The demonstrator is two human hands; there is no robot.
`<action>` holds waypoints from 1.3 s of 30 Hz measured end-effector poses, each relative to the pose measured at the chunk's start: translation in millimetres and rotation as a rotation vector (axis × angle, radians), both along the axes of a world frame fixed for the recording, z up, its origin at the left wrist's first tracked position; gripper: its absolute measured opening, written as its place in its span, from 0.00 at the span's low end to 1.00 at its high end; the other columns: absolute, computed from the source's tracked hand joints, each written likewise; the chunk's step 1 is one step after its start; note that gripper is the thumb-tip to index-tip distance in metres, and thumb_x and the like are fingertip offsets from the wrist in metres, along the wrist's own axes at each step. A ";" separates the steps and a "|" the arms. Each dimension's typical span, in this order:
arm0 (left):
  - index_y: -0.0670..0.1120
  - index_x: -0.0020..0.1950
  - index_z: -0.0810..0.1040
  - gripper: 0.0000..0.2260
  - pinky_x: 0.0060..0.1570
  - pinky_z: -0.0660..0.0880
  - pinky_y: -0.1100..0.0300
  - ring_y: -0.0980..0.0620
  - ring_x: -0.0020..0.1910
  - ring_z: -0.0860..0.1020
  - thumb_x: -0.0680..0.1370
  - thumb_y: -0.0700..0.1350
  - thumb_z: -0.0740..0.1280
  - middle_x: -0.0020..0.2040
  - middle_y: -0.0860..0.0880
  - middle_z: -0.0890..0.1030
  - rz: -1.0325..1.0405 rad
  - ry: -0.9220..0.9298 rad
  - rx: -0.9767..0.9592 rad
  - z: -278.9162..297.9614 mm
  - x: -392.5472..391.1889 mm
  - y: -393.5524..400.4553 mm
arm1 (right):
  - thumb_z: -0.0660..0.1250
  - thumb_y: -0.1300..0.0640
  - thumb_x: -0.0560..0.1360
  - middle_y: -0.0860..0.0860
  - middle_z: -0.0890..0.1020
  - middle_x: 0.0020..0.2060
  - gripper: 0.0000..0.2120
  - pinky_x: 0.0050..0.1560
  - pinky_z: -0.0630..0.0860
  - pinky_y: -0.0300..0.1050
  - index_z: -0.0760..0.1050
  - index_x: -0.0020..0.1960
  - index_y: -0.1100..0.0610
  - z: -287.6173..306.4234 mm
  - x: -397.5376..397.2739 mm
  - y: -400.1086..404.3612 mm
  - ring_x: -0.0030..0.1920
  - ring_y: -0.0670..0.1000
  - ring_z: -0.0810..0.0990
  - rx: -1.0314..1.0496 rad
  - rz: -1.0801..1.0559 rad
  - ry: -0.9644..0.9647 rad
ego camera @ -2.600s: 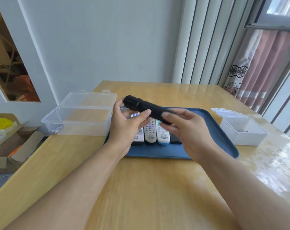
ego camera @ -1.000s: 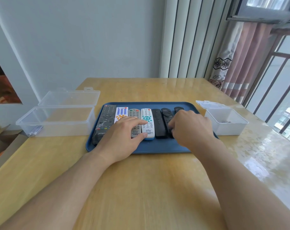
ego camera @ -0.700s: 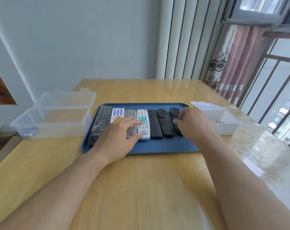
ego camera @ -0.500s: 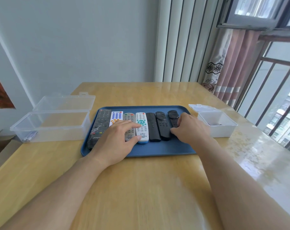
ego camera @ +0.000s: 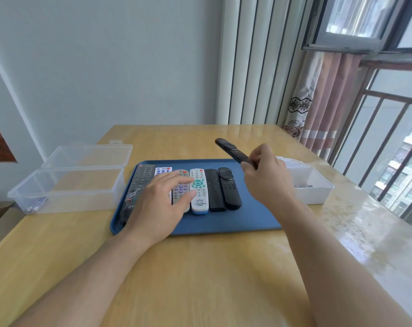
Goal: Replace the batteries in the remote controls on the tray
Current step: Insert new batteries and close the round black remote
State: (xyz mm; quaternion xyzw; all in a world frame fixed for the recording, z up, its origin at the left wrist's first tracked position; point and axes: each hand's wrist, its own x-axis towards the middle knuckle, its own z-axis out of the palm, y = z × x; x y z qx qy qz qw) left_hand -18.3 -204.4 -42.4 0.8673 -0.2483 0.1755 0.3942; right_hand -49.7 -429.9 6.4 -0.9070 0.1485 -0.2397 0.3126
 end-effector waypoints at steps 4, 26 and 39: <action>0.55 0.61 0.82 0.13 0.63 0.69 0.67 0.67 0.62 0.76 0.78 0.57 0.68 0.56 0.63 0.83 -0.030 0.165 -0.239 5.6 -2.1 -4.3 | 0.68 0.55 0.80 0.49 0.85 0.40 0.04 0.40 0.75 0.48 0.74 0.49 0.54 1.1 -6.2 39.6 0.38 0.53 0.82 0.682 0.414 0.025; 0.39 0.53 0.83 0.07 0.57 0.80 0.54 0.46 0.52 0.86 0.78 0.41 0.71 0.49 0.42 0.87 -0.124 0.518 -0.898 12.5 0.2 -7.1 | 0.72 0.59 0.76 0.56 0.86 0.44 0.08 0.47 0.81 0.36 0.83 0.53 0.61 -19.9 -4.4 59.9 0.42 0.53 0.86 1.119 0.522 0.098; 0.37 0.50 0.83 0.07 0.51 0.83 0.54 0.45 0.51 0.85 0.74 0.36 0.75 0.46 0.44 0.86 -0.129 0.514 -0.976 22.9 2.6 -0.6 | 0.78 0.48 0.67 0.52 0.86 0.44 0.21 0.51 0.78 0.43 0.83 0.55 0.58 -18.8 0.9 53.8 0.39 0.49 0.82 1.026 0.479 0.031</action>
